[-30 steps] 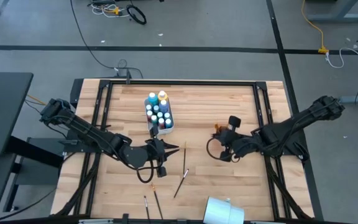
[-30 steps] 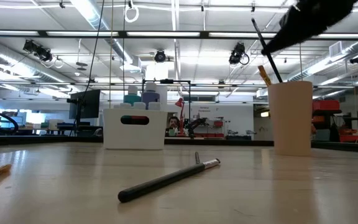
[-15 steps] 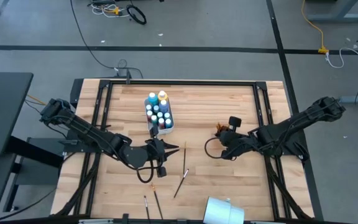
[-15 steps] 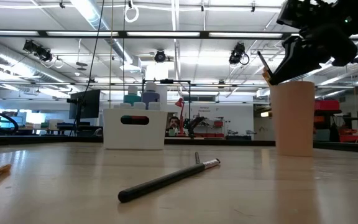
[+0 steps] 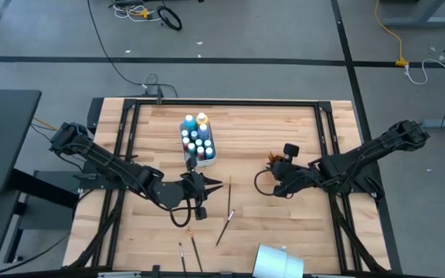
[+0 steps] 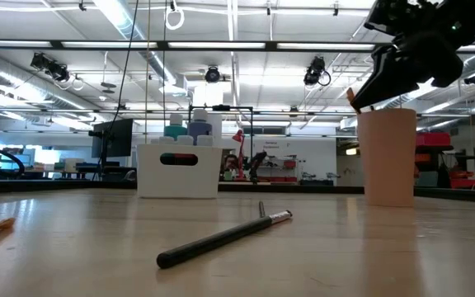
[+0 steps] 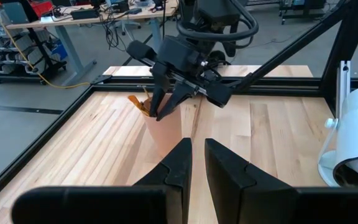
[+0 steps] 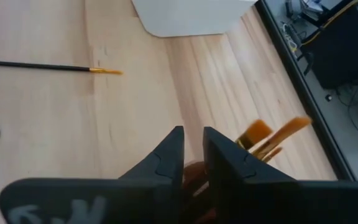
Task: Pick & Place Paint Supplies
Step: Put the silver paint brush into the orange cup
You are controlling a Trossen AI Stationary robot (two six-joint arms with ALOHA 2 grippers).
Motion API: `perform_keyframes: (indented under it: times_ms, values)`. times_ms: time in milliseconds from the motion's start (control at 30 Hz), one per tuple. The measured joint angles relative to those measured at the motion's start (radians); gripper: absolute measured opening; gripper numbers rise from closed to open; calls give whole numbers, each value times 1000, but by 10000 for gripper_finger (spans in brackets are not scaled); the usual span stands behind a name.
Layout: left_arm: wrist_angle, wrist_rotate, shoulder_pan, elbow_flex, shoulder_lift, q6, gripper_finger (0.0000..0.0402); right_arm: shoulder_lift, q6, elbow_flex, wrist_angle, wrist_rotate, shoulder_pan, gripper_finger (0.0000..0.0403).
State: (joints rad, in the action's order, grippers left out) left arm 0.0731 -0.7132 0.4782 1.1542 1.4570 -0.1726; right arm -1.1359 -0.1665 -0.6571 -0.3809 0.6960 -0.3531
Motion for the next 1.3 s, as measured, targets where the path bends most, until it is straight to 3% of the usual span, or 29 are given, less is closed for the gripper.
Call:
perform_keyframes:
  times_ms: [200, 433, 700, 867, 1067, 1167, 1300]
  values:
    - [6, 4, 0, 0, 0, -10, 54, 0, 38, 0, 40, 16, 0, 66]
    - [85, 118, 0, 0, 0, -105, 54, 0, 254, 0, 349, 19, 0, 66]
    - [200, 279, 11, 0, 0, -205, 55, 0, 362, 0, 734, -162, 0, 64]
    - [234, 315, 41, 0, 0, -241, 55, 0, 363, 0, 759, -283, 0, 65]
    - [221, 371, 98, -28, 0, -312, 55, 0, 365, 0, 760, -294, 0, 65]
    - [230, 422, 122, -45, 1, -434, 55, 0, 365, 0, 760, -294, 0, 65]
    - [318, 471, 144, -48, 1, -790, 54, 0, 365, 0, 760, -294, 0, 65]
